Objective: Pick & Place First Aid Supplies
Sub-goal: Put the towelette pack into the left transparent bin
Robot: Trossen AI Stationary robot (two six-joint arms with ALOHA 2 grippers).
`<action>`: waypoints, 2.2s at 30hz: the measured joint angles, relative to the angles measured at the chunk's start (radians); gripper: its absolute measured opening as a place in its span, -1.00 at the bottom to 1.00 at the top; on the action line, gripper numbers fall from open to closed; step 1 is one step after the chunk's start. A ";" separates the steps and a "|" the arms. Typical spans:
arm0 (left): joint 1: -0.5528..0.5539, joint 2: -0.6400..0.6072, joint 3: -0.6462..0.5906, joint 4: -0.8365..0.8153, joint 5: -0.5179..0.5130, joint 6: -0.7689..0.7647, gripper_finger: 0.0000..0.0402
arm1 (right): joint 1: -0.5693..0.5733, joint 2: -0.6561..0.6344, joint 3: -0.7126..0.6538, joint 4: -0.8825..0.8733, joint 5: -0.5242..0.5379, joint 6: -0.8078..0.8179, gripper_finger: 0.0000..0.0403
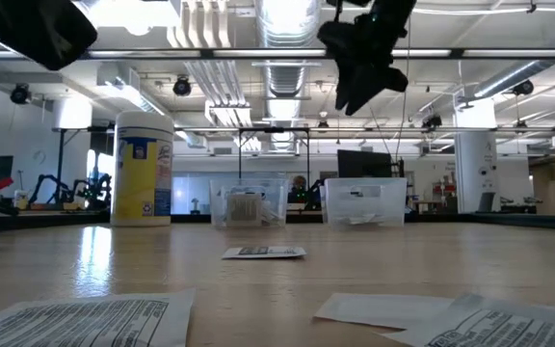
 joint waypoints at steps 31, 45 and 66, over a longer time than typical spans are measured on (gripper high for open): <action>-0.149 0.250 0.098 0.027 0.193 -0.476 -0.18 | 0.546 -0.007 -0.015 0.019 0.164 0.217 -0.62; -0.183 0.433 0.097 0.173 0.200 -0.236 -0.18 | 0.559 0.006 -0.024 0.022 0.207 0.218 -0.61; -0.103 0.531 0.059 0.288 0.278 -0.122 -0.18 | 0.559 0.007 -0.024 0.023 0.215 0.217 -0.61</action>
